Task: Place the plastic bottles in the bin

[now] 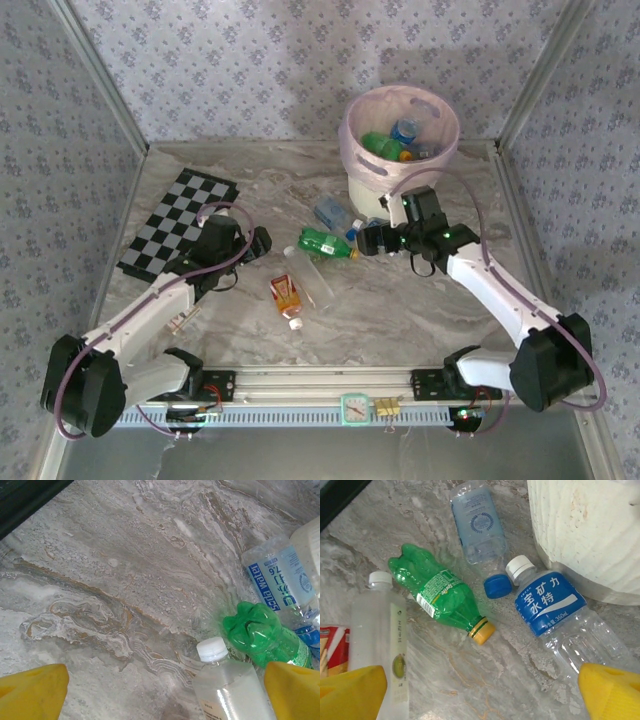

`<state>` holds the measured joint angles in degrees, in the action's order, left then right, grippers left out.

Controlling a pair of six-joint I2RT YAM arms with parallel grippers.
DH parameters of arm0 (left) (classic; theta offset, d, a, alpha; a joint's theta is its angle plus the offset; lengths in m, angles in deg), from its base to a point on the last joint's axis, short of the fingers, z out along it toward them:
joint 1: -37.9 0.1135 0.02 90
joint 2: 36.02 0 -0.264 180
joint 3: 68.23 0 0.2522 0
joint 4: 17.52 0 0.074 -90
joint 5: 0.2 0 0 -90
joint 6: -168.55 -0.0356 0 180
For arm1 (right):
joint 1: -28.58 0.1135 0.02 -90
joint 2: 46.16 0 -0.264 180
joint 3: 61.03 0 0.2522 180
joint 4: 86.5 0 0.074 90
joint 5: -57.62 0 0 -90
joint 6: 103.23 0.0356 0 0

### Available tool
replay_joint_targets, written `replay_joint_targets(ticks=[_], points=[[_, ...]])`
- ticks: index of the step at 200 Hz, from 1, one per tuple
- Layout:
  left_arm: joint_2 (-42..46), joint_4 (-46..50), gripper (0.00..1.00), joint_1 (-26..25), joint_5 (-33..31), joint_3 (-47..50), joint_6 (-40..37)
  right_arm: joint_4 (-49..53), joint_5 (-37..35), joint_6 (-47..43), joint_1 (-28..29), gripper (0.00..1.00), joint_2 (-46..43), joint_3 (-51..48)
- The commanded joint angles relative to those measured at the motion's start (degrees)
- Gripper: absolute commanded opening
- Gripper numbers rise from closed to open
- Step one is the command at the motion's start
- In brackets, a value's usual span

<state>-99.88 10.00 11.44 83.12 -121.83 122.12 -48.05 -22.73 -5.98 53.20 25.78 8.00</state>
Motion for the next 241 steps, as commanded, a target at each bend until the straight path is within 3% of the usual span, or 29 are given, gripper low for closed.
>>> replay_joint_targets(ticks=[1, 125, 202, 241], points=[[-0.6, 2.0, 1.0, 0.0, 1.1, -2.7, 0.8, 0.8, -5.9, -3.3, 0.9, 1.0, 3.3, -0.3], [-3.3, 2.1, 1.0, -0.3, 1.9, -5.0, 3.0, 4.4, -25.5, -17.9, 3.4, 1.0, 25.5, 9.6], [-4.6, 1.3, 1.0, -0.4, 2.2, -4.8, 3.2, 9.5, -28.2, -19.3, 7.8, 0.97, 36.8, 15.1], [-4.8, 1.1, 1.0, -0.4, 2.2, -4.7, 3.2, 11.1, -28.8, -18.6, 8.5, 0.91, 37.8, 15.1]])
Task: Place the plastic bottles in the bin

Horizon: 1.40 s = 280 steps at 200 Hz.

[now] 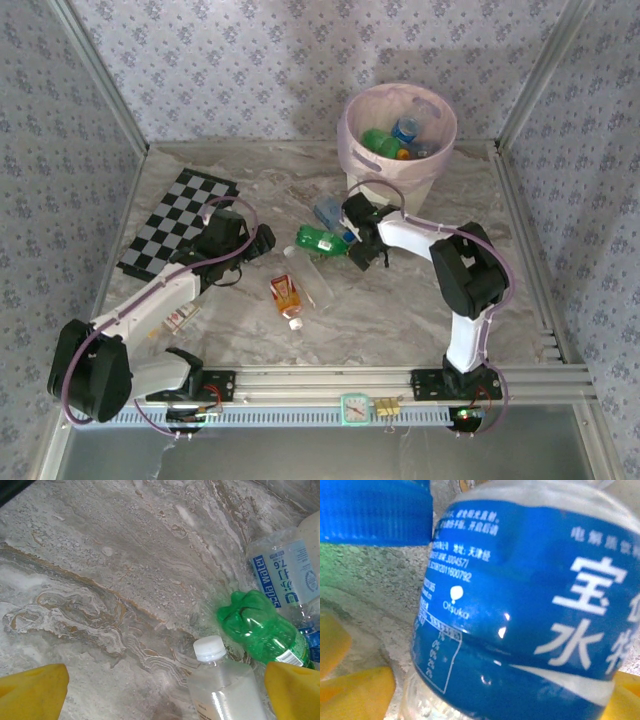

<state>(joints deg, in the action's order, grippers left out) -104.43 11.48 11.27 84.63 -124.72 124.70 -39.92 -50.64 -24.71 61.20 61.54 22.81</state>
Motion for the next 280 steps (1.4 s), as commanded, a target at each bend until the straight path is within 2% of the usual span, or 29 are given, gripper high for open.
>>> replay_joint_targets(ticks=[1, 48, 77, 137, 185, 204, 221, 251, 280], points=[[-0.3, -0.3, 1.0, -0.3, 0.7, -1.8, 0.6, 2.9, -0.9, 0.1, 0.5, 0.91, 2.1, 0.3], [-0.4, -0.7, 1.0, -0.3, 1.0, -1.8, 0.8, 3.5, 0.6, 0.8, 0.4, 0.64, 0.0, 0.1], [-0.1, -0.9, 1.0, -0.5, 1.0, -1.7, 0.9, 2.2, 2.4, 1.7, 0.4, 0.56, -3.7, -1.1], [1.0, -1.7, 1.0, -0.5, 0.3, -0.4, 0.7, 0.2, 7.4, 3.6, 0.7, 0.54, -17.0, -4.4], [1.7, -2.9, 1.0, -0.5, 0.1, 0.6, 0.1, -1.1, 18.6, 5.0, 0.9, 0.53, -27.1, -1.2], [2.2, -3.2, 1.0, -0.5, -0.2, 1.3, -0.1, -3.7, 25.2, 5.5, 0.5, 0.51, -30.1, 1.7], [2.7, -3.5, 1.0, -0.4, -0.4, 2.0, -0.5, -5.3, 30.0, 6.3, -0.4, 0.52, -31.1, 5.0], [4.9, -3.1, 1.0, -0.4, -1.4, 3.9, -0.8, -7.7, 34.5, 9.4, -3.6, 0.52, -29.9, 12.8], [8.3, -1.9, 1.0, -0.4, -2.9, 5.9, -1.4, -9.7, 32.6, 10.8, -5.8, 0.52, -27.5, 20.2]])
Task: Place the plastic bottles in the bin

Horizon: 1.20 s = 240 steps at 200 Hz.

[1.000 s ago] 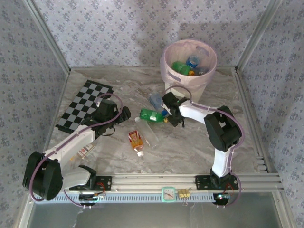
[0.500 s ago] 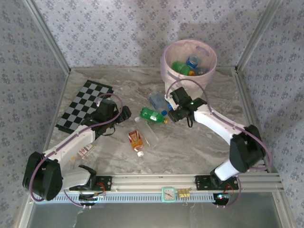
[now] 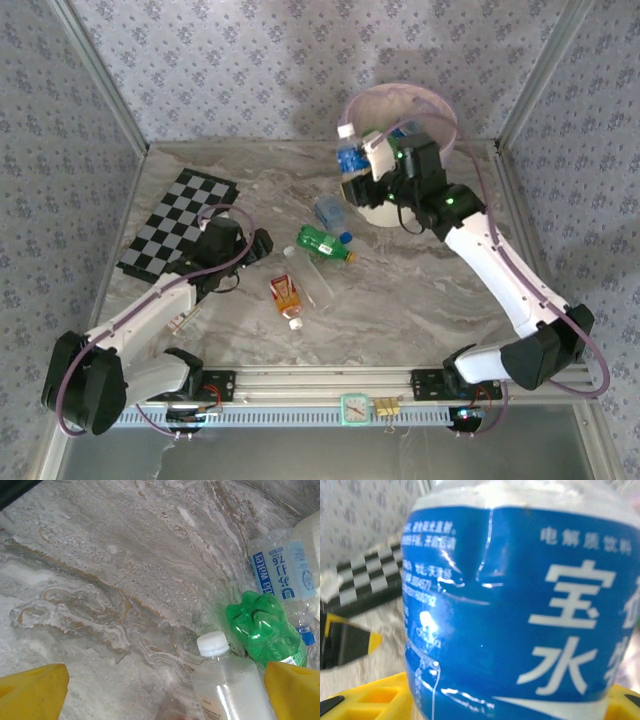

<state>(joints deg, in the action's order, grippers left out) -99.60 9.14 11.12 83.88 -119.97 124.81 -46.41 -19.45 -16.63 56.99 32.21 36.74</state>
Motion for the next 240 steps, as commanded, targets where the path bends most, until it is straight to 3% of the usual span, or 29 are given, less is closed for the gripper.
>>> replay_joint_targets(ticks=[1, 77, 135, 180, 216, 240], points=[[3.6, 0.5, 1.0, -0.3, -2.2, 1.3, -1.6, -3.3, 1.2, 2.6, -1.7, 0.52, 2.0, 6.5], [11.1, 4.3, 1.0, -0.1, -5.3, 5.2, -2.3, -2.0, -9.1, 4.2, -7.6, 0.52, 13.8, 21.2], [14.0, 5.6, 1.0, 0.2, -5.8, 6.6, -2.4, 10.2, -11.0, 4.9, -10.5, 0.54, 24.4, 29.2], [13.5, 5.2, 1.0, 0.3, -4.8, 6.5, -2.0, 13.6, -10.0, 5.5, -11.0, 0.57, 29.3, 32.2], [13.5, 5.4, 1.0, 0.2, -4.6, 6.2, -1.5, 14.6, -9.8, 5.8, -10.9, 0.68, 30.6, 34.2], [13.2, 5.2, 1.0, 0.2, -4.6, 6.1, -1.4, 14.8, -10.3, 5.8, -10.8, 0.82, 29.5, 34.8]])
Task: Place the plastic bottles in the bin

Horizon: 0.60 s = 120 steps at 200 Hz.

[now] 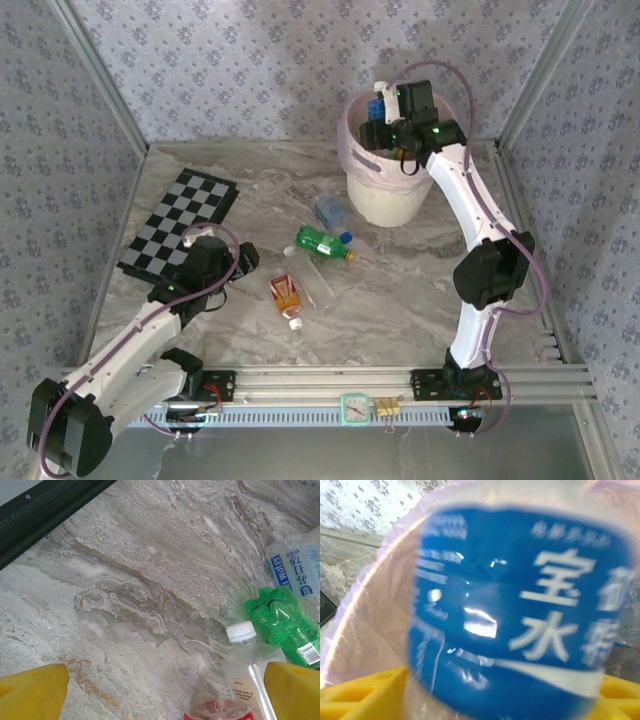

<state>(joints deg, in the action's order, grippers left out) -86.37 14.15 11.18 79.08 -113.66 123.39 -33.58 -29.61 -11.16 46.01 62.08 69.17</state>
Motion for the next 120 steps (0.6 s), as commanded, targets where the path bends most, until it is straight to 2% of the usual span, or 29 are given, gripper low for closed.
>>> replay_joint_targets(ticks=[1, 16, 62, 120], points=[[0.0, 0.2, 1.0, 0.1, 0.2, -0.2, 0.1, 2.0, -0.2, 0.3, 0.1, 0.83, -0.4, 2.4], [-0.2, 0.1, 1.0, 0.1, 0.4, -0.3, 0.2, 1.9, -1.0, 0.0, 0.1, 1.0, -1.9, 2.5], [-1.8, -0.8, 1.0, 0.1, 1.7, -1.1, 0.6, -0.6, -2.6, -0.3, 0.8, 1.0, -9.9, -1.7], [-4.1, 0.0, 1.0, -1.3, 3.9, -3.2, 1.1, -12.0, -3.2, 2.1, 3.6, 1.0, -27.1, -23.8]])
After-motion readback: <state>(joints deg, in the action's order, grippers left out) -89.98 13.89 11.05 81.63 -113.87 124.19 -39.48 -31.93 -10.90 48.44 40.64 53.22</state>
